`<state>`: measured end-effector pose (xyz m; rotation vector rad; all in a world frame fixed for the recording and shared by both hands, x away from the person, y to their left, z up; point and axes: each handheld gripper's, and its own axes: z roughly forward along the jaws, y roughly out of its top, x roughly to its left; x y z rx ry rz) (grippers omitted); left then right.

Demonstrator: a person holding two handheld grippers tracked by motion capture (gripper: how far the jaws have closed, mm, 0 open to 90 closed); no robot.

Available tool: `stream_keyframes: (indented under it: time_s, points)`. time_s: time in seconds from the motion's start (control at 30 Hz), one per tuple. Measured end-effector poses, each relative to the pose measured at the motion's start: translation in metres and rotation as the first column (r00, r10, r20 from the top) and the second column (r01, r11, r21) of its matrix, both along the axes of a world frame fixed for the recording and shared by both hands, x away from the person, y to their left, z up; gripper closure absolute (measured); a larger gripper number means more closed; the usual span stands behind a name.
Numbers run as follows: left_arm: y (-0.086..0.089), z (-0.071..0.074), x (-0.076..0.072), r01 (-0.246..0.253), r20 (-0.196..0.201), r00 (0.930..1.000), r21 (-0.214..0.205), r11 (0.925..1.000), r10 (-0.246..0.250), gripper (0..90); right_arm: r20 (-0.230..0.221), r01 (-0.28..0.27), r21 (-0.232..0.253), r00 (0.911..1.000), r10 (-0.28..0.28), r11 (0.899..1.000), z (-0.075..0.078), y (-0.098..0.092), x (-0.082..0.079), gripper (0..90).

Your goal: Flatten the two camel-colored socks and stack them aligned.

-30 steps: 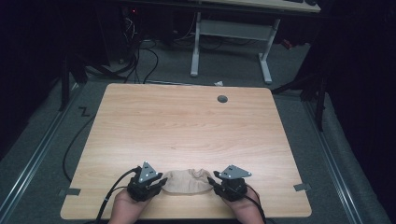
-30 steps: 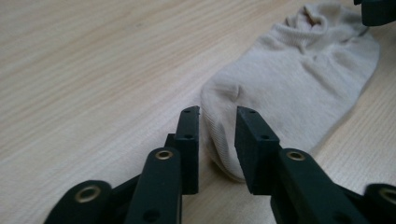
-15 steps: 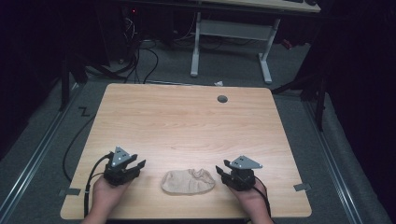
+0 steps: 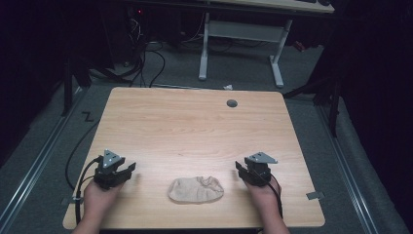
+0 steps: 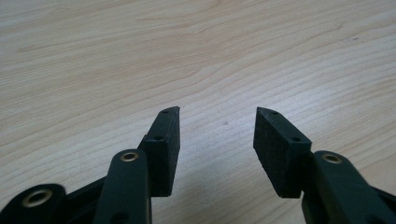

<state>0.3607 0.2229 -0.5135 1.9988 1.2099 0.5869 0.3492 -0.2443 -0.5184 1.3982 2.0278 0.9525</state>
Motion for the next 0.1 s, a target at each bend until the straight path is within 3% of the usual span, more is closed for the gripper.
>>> stream_keyframes:
  time_s: [0.1]
  points:
    - [-0.0020,0.0005,-0.0032,0.010,-0.002,0.9999,-0.010,0.9999,-0.010,51.4,0.001,-0.005,-0.007,1.0000,0.005,1.000,-0.0003,-0.0004,-0.0003,56.9]
